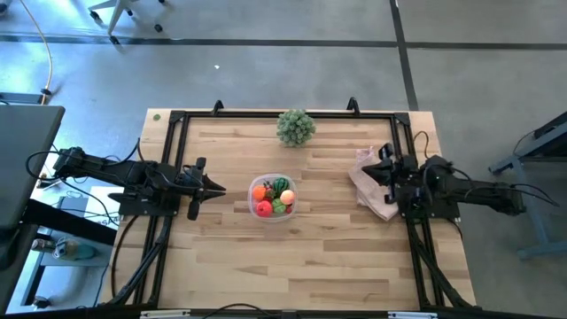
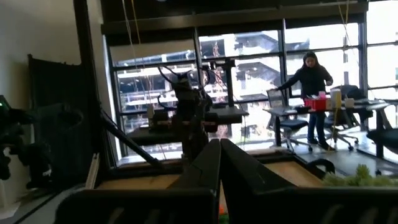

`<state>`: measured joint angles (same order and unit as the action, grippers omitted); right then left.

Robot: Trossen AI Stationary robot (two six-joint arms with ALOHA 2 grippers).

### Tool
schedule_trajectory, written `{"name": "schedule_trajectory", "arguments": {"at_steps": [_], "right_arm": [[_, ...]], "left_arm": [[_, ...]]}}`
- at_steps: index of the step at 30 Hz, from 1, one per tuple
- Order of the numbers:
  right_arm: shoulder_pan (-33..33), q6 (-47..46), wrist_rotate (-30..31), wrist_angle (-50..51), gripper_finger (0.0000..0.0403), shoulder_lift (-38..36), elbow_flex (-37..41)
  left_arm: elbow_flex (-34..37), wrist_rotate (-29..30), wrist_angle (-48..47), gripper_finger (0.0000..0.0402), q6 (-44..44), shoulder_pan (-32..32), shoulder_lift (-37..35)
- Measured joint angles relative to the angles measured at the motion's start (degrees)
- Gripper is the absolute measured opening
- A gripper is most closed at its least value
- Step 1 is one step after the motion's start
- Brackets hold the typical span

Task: Pick and placing Produce into tupperware
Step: Return to Home Position

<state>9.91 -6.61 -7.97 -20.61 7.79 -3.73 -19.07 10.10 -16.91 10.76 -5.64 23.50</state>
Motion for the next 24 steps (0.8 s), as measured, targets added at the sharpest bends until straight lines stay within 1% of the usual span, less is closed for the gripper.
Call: {"name": "schedule_trajectory", "arguments": {"at_steps": [9, 18, 24], "right_arm": [[0.0, 0.7, 4.8, 8.5, 0.0000, 0.0, 0.0], [0.0, 1.5, 5.8, 16.9, 0.0000, 0.0, 0.0], [0.0, -2.8, 10.3, 21.2, 0.0000, 0.0, 0.0]], "left_arm": [[0.0, 0.0, 0.0, 0.0046, 0.0, 0.0, 0.0], [0.0, 0.0, 0.0, 0.0046, 0.0, 0.0, 0.0], [0.0, 0.0, 0.0, 0.0046, 0.0, 0.0, 0.0]]}}
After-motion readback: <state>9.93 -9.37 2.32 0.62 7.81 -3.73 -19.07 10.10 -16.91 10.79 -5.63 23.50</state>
